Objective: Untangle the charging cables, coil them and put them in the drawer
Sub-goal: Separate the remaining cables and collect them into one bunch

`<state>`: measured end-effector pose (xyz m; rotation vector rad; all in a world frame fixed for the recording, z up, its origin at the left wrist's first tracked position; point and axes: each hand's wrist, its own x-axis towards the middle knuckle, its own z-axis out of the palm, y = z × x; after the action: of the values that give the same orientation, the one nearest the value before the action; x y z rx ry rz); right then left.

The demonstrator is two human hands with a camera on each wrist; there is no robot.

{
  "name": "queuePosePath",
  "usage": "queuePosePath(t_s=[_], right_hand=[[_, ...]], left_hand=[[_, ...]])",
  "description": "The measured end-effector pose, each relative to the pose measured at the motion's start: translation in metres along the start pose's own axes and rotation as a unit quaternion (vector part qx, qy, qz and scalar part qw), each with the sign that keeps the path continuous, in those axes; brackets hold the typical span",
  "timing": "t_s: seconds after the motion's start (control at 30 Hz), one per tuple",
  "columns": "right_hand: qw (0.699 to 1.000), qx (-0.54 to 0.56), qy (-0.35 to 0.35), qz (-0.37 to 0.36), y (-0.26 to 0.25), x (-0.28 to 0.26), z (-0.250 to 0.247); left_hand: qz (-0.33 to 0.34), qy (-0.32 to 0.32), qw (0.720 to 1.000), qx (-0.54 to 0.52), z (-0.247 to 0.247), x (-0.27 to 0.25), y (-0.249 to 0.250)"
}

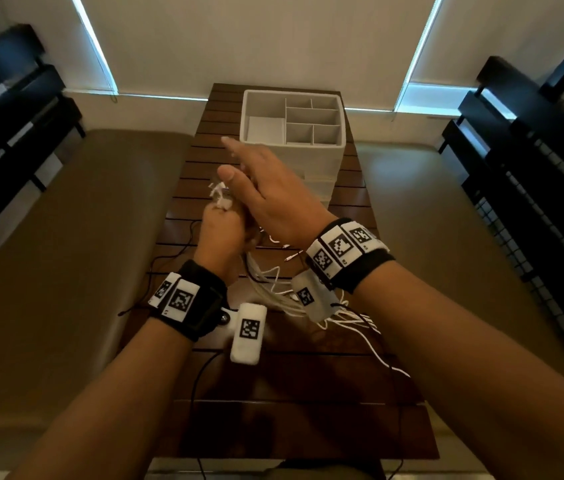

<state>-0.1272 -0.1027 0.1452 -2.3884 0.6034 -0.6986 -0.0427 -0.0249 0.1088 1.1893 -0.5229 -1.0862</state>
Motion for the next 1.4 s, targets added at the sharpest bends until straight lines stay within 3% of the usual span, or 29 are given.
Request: queuePosePath(t_s=[0.07, 0.13, 0.23, 0.33, 0.47, 0.57, 0.67, 0.8, 0.9, 0.97, 1.13, 1.4], right_hand=[[0.996, 0.064, -0.034, 0.057, 0.004, -0.008, 0.004], [0.981, 0.119, -0.111, 0.104, 0.006, -0.020, 0.014], [0.951, 0.194, -0.202, 0.134, 0.012, -0.036, 0.029], [0.946, 0.137, -0.257, 0.141, 0.028, -0.043, 0.037], [0.964, -0.063, -0.227, 0.125, 0.062, -0.053, 0.026], [0.948, -0.201, -0.199, 0.144, 0.076, -0.059, 0.011], [0.928, -0.264, -0.184, 0.188, 0.092, -0.065, -0.006], [0.914, -0.298, -0.124, 0.248, 0.100, -0.072, -0.024], [0.916, -0.312, -0.124, 0.219, 0.080, -0.063, -0.022], [0.920, -0.316, -0.136, 0.187, 0.063, -0.051, -0.016], [0.922, -0.341, -0.141, 0.118, 0.041, -0.031, 0.001], [0.951, -0.242, -0.172, 0.079, 0.045, -0.021, -0.026]], left_hand=[[0.022, 0.046, 0.996, -0.068, -0.009, 0.009, 0.002], [0.027, 0.045, 0.995, -0.087, -0.016, 0.013, 0.003], [0.031, -0.006, 0.991, -0.130, -0.020, 0.016, 0.007], [0.065, -0.054, 0.989, -0.120, -0.033, 0.015, 0.018], [0.055, -0.095, 0.993, -0.038, -0.062, 0.018, 0.024], [0.052, -0.088, 0.994, 0.035, -0.072, 0.017, 0.019], [0.074, -0.063, 0.990, 0.099, -0.080, 0.015, 0.020], [0.090, 0.009, 0.980, 0.179, -0.098, 0.017, 0.018], [0.118, 0.033, 0.939, 0.321, -0.089, 0.018, 0.006], [0.145, -0.019, 0.912, 0.384, -0.073, 0.015, 0.000], [0.134, -0.178, 0.885, 0.409, -0.035, 0.004, -0.016], [0.170, -0.150, 0.849, 0.477, -0.034, 0.017, -0.009]])
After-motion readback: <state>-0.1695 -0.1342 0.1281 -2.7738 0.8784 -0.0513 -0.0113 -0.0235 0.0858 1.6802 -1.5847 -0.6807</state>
